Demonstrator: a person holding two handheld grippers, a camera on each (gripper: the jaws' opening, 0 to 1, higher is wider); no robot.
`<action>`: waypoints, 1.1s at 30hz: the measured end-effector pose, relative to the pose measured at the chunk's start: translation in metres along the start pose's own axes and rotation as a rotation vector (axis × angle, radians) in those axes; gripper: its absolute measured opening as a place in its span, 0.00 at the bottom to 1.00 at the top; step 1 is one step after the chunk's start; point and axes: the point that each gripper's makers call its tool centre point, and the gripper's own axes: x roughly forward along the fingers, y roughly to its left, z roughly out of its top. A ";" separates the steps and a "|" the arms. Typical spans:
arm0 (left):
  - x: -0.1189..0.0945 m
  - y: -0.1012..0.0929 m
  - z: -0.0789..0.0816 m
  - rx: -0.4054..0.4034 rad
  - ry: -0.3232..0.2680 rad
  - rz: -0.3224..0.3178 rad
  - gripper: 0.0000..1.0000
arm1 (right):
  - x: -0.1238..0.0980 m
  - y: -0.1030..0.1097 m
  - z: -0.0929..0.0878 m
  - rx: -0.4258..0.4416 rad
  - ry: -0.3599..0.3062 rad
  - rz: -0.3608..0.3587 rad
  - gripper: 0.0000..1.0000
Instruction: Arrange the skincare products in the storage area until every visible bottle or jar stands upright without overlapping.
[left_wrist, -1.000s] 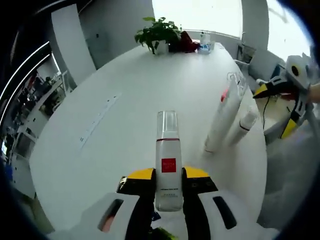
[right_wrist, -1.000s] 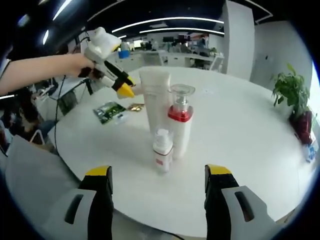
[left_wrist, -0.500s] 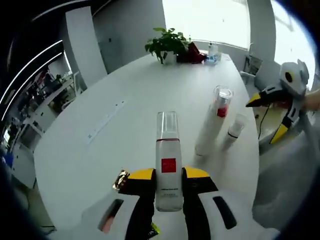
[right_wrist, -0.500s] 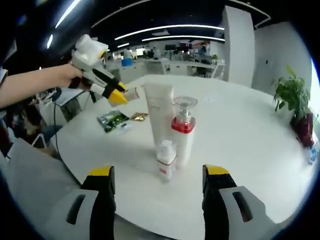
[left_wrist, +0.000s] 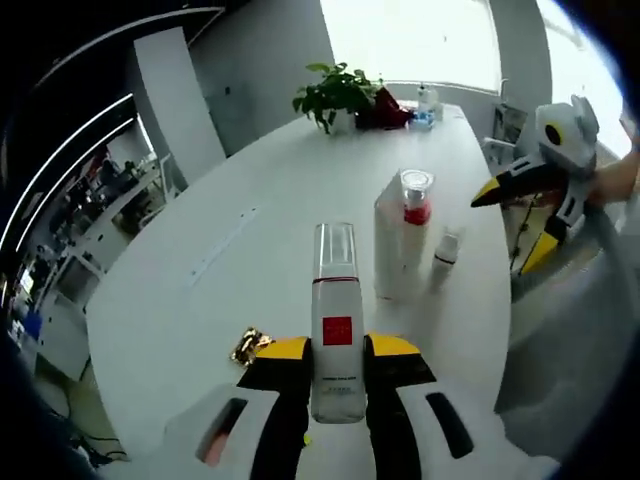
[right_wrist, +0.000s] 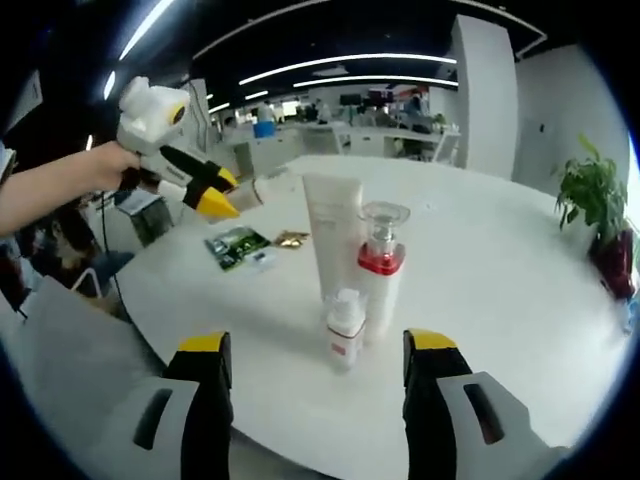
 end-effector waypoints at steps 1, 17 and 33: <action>-0.002 -0.001 0.001 -0.007 -0.008 0.003 0.25 | 0.000 0.002 0.002 0.000 -0.007 0.011 0.68; -0.032 -0.051 0.027 -0.030 -0.124 -0.004 0.25 | -0.005 0.038 0.027 0.114 -0.097 0.199 0.66; -0.055 -0.078 0.043 -0.051 -0.200 0.030 0.25 | 0.000 0.082 0.094 0.650 -0.294 0.445 0.55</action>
